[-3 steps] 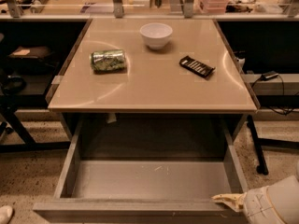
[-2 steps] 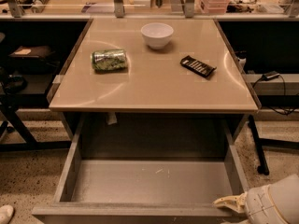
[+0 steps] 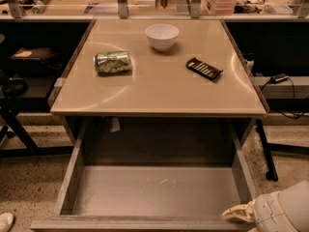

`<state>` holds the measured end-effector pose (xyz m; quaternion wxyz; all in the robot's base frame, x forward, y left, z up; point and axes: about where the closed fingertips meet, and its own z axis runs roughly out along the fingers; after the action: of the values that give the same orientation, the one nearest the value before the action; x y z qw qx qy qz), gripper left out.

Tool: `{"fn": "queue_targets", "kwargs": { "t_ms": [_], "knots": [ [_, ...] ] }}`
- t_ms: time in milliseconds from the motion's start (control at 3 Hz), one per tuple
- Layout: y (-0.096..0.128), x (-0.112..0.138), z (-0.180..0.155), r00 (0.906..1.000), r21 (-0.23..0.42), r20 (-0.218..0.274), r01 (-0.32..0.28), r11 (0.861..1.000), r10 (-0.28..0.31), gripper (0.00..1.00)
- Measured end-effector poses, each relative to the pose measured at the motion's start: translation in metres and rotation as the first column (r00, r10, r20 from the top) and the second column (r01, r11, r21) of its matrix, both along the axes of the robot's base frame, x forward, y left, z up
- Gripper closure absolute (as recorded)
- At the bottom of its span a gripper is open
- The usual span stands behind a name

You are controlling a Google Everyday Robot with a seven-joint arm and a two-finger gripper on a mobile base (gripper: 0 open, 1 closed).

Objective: Open top drawer

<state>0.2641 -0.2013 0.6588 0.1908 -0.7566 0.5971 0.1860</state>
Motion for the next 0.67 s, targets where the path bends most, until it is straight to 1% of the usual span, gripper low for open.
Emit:
{"fn": "queue_targets", "kwargs": {
  "t_ms": [667],
  "knots": [
    [0.0000,0.0000,0.0000,1.0000,0.000,0.000,0.000,1.000,0.000,0.09]
  ]
}}
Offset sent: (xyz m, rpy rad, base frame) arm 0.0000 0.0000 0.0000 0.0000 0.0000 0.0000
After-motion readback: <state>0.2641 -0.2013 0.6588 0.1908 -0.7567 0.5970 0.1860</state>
